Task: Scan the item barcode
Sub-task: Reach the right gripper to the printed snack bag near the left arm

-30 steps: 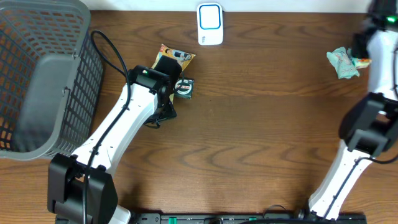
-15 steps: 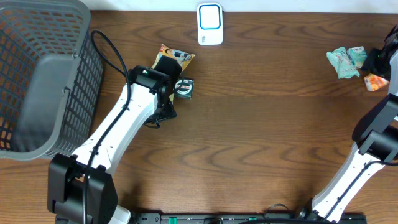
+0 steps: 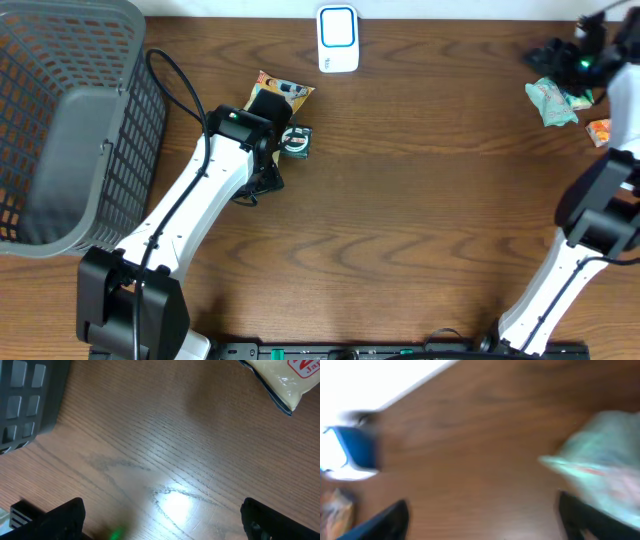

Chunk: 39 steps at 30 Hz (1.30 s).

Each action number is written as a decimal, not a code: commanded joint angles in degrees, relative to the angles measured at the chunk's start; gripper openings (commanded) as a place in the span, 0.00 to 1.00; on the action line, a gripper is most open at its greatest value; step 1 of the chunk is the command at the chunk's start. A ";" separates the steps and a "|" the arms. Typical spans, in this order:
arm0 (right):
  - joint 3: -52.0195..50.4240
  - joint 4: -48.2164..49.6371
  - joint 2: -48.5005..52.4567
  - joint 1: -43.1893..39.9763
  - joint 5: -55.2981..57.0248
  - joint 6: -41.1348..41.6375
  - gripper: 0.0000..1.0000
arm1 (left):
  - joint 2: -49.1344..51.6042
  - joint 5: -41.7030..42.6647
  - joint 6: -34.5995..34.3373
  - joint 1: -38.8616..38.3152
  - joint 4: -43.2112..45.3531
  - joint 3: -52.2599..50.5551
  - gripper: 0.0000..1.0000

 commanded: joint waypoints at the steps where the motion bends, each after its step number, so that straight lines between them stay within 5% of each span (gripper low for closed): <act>1: -0.02 -0.35 -2.45 6.51 -10.40 1.31 0.99 | -0.31 -0.94 -0.52 0.17 -0.37 -0.33 0.98; 9: -0.04 1.36 -2.40 24.24 -9.20 1.31 0.99 | -0.31 -0.94 -0.52 0.17 -0.39 -0.33 0.98; 20: -0.09 6.38 -0.76 44.78 20.00 13.44 0.89 | -0.31 -0.94 -0.52 0.17 -0.39 -0.33 0.98; 39: -0.13 14.78 7.50 52.76 21.35 34.12 0.87 | -0.31 -0.94 -0.50 0.17 -0.39 -0.33 0.98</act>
